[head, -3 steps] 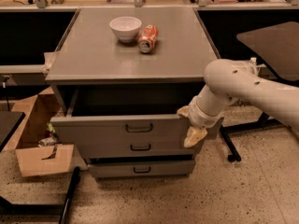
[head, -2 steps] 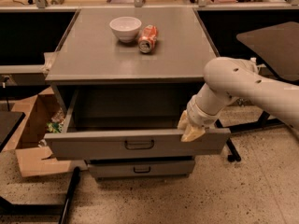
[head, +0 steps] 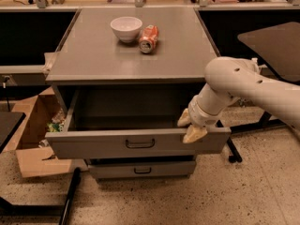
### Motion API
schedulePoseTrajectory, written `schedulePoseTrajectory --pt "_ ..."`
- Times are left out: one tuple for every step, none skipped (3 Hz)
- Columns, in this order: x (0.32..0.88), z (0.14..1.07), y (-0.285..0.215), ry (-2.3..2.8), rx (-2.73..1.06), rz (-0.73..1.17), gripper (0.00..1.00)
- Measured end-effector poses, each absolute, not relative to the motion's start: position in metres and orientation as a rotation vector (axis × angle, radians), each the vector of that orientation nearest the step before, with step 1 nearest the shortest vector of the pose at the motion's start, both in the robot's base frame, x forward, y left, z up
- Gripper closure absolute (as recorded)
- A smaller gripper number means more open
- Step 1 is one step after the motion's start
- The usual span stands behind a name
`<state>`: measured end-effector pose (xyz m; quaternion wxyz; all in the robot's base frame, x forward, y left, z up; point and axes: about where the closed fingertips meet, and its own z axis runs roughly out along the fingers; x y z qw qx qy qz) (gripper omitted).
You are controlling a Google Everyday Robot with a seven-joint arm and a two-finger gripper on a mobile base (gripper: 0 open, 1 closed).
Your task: Open top drawer
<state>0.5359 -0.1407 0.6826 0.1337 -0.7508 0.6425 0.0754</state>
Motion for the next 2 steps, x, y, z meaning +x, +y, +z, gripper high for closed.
schedulePoseTrajectory --pt "0.5359 0.6826 -0.1407 1.863 -2.177 0.219 0.01" --pt "0.5359 0.6826 -0.1407 1.863 -2.177 0.219 0.00"
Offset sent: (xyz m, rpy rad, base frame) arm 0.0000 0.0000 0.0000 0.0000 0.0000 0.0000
